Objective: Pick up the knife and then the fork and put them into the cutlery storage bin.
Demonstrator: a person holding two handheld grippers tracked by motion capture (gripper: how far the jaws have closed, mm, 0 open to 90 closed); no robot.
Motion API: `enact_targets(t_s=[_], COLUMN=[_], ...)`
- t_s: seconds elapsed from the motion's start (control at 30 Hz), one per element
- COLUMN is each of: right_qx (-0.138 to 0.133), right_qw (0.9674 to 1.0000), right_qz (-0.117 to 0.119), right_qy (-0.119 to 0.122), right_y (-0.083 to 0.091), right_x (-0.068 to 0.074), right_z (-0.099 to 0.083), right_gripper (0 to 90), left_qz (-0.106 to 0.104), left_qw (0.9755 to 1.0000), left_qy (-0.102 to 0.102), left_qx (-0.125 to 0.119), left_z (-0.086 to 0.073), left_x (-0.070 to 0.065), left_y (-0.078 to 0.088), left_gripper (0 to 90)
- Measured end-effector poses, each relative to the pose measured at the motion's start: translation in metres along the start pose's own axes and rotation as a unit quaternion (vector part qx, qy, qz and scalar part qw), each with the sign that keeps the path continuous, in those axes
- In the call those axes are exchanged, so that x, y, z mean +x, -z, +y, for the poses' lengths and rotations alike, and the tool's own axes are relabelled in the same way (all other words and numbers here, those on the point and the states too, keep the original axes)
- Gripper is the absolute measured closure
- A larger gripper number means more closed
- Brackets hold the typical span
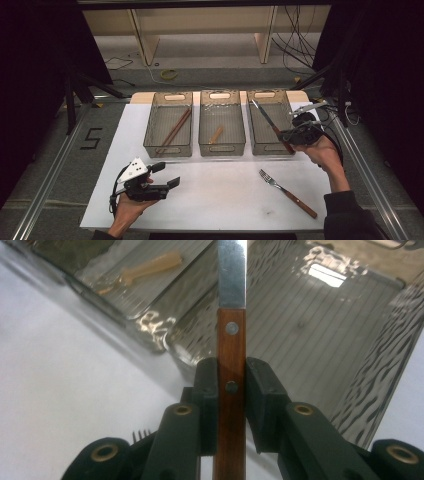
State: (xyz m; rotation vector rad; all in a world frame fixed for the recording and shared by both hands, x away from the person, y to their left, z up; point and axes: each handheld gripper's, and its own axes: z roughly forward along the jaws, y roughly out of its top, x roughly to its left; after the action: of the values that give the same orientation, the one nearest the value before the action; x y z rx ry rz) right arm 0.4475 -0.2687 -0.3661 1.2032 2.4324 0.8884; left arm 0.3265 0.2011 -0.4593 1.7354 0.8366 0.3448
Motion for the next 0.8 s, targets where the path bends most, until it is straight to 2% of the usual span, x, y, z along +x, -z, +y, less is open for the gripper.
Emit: enact_targets(t_s=[0.27, 0.8], right_qx=[-0.009, 0.005], right_qw=[0.9997, 0.9982], right_qz=[-0.008, -0.030], right_qy=[-0.021, -0.052], right_y=[-0.007, -0.033], right_x=[-0.007, -0.018], right_z=[0.017, 0.036], right_gripper=[77.1, 77.1], left_qz=[0.004, 0.005], left_qw=[1.0000, 1.0000], left_qy=[-0.004, -0.002], left_qx=[0.004, 0.005], left_z=[-0.001, -0.002], left_x=[0.001, 0.003], left_y=[0.000, 0.000], left_gripper=[19.3, 19.5])
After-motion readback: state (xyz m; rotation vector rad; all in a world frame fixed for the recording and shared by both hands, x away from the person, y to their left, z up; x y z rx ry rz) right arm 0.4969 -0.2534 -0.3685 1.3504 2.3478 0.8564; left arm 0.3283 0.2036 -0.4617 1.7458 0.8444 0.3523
